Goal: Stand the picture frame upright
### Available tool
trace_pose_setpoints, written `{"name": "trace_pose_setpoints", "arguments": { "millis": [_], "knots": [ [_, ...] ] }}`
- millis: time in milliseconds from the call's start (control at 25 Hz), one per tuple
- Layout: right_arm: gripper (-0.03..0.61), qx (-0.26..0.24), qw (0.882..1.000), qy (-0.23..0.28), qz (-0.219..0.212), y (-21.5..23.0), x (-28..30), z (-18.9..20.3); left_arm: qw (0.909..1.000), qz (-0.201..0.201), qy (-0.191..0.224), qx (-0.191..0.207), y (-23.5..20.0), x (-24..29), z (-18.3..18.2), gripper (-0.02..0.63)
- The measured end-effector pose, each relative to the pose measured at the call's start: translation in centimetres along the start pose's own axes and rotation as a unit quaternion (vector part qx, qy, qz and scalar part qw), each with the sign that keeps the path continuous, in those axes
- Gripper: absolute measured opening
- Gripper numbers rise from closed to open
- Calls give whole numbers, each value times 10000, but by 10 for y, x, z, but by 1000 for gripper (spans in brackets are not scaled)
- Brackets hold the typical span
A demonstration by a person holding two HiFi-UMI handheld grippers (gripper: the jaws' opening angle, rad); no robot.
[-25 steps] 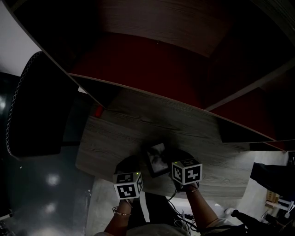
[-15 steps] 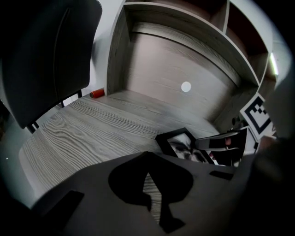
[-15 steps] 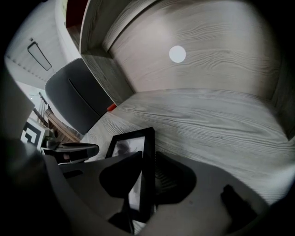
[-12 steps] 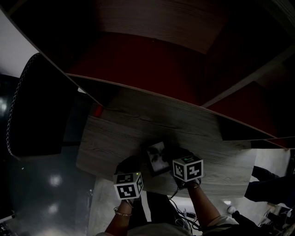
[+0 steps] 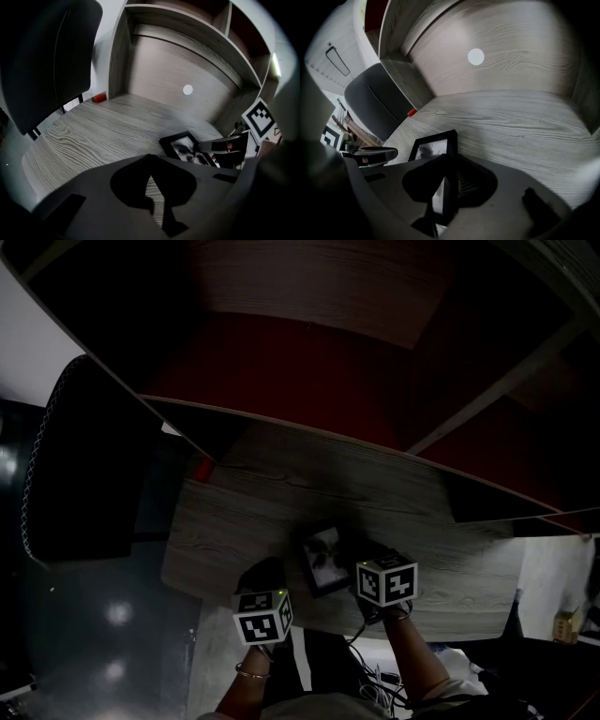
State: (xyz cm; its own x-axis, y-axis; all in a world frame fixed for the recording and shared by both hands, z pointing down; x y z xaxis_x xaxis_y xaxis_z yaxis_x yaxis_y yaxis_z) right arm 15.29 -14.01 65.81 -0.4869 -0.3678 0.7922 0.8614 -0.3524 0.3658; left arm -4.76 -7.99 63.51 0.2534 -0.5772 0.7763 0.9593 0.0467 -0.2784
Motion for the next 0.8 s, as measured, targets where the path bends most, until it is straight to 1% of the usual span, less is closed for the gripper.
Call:
{"name": "trace_pose_setpoints", "arguments": {
  "millis": [160,360,520,800],
  "knots": [
    [86,278,9993,210,94,1,-8,2,10000,33,23,73,-1,-4,-3,11],
    [86,358,9982,435,227,-4,-19,-1,9996,81,102,234,-2,-11,-10,11],
    [86,454,9965,632,297,-11,-30,-3,9994,194,167,241,1,-17,-14,11],
    [86,589,9930,928,436,-22,-53,-5,9984,287,233,427,1,-34,-20,11]
  ]
}}
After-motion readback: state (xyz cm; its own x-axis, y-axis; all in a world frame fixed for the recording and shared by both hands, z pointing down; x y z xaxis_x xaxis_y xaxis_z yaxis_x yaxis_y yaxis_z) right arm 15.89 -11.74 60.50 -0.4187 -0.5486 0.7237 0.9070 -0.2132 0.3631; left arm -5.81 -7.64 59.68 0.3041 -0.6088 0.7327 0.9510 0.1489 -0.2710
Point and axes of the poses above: the fingertips, and each gripper's own axes: x forward along the fingers, y to its right, z out of its underside, the point moved 7 cm from there along -x, backward along the fingers, and after that the axes turned 3 degrees about z, right-handed, at the moved point
